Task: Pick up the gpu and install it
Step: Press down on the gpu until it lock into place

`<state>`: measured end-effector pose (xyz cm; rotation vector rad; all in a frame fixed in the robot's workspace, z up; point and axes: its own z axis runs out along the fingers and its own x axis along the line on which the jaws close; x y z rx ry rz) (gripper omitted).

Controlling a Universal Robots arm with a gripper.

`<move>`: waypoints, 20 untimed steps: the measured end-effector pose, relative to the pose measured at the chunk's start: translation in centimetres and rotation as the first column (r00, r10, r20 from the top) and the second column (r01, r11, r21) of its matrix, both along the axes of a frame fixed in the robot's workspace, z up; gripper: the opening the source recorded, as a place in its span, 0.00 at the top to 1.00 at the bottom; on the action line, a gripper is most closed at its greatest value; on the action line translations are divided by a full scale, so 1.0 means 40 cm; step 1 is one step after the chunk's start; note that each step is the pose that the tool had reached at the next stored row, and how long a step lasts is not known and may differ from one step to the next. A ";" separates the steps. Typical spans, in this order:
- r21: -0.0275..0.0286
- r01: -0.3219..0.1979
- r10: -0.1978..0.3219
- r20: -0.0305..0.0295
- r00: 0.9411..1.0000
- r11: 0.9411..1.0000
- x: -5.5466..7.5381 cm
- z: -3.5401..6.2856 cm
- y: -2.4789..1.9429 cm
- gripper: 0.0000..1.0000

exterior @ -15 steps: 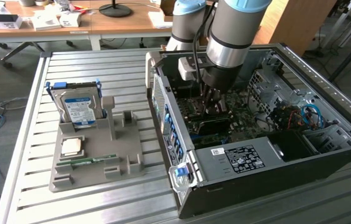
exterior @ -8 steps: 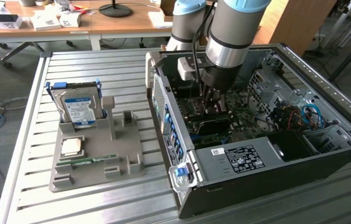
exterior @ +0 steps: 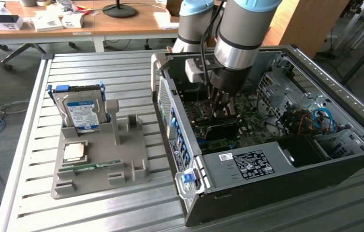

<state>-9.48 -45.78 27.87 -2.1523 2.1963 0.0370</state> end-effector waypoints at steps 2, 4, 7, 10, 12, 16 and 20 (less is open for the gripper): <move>0.000 0.000 0.000 0.000 1.000 1.000 0.000 0.002 0.000 0.89; 0.000 0.000 0.000 0.000 1.000 1.000 0.001 0.004 0.000 0.89; 0.000 0.000 0.000 0.000 1.000 1.000 0.001 0.009 0.000 0.89; 0.000 0.000 0.000 0.000 1.000 1.000 0.001 0.015 0.000 0.89; 0.000 0.000 0.000 0.000 1.000 1.000 0.002 0.021 0.000 0.89; 0.000 0.000 0.000 0.000 1.000 1.000 0.003 0.044 0.000 0.89; 0.000 0.000 0.000 0.000 1.000 1.000 0.004 0.067 0.000 0.89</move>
